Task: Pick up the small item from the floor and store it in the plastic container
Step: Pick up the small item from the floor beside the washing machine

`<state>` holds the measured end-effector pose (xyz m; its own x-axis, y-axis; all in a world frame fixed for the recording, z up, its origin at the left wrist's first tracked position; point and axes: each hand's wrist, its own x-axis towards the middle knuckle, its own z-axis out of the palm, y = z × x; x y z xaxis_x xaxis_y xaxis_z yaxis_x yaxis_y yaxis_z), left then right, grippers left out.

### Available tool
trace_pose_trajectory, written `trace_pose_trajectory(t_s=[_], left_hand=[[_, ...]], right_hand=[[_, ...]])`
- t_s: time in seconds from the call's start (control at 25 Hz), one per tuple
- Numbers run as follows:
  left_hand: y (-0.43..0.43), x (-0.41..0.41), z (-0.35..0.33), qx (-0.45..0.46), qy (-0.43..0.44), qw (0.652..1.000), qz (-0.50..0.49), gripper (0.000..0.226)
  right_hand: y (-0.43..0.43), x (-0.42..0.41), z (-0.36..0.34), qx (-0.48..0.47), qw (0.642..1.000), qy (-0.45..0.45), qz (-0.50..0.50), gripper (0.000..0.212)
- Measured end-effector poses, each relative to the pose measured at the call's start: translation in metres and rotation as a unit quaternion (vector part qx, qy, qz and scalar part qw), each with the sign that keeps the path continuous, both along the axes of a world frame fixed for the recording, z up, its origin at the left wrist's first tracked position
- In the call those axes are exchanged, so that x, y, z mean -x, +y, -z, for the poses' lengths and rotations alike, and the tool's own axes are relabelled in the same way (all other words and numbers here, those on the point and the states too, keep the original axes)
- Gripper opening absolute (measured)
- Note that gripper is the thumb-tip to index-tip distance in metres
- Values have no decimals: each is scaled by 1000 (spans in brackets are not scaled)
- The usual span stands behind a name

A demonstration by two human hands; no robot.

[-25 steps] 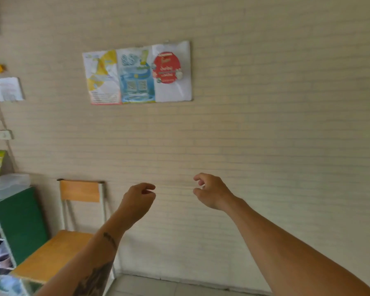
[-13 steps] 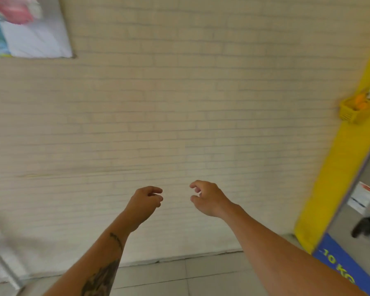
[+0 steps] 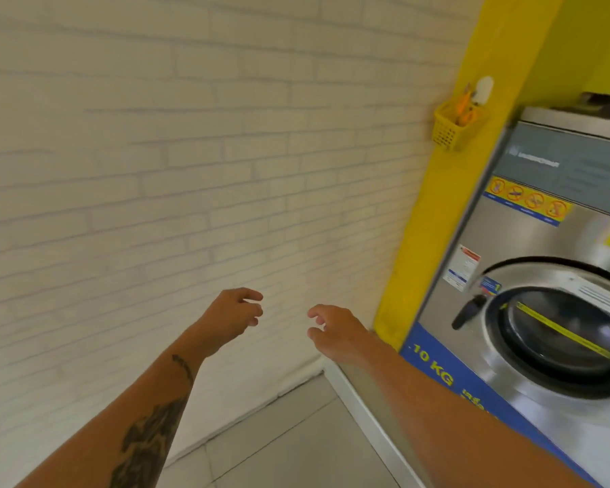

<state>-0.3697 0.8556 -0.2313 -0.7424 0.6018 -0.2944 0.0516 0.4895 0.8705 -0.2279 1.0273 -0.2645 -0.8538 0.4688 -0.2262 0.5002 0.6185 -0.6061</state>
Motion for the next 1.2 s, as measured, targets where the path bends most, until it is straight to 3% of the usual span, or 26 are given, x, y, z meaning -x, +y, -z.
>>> trace_pose_trajectory(t_s=[0.28, 0.52, 0.76, 0.92, 1.2], left_hand=[[162, 34, 51, 68, -40, 986, 149, 29], [283, 35, 96, 110, -56, 972, 198, 29], [378, 45, 155, 172, 4, 950, 260, 33], [430, 58, 247, 203, 23, 931, 302, 38], [535, 81, 485, 211, 115, 896, 372, 51]], right_hand=[[112, -6, 53, 43, 988, -48, 142, 43], [224, 0, 100, 55, 982, -100, 151, 52], [319, 11, 164, 33, 979, -135, 151, 52], [350, 18, 254, 37, 973, -166, 158, 57], [417, 54, 488, 46, 966, -170, 190, 59]])
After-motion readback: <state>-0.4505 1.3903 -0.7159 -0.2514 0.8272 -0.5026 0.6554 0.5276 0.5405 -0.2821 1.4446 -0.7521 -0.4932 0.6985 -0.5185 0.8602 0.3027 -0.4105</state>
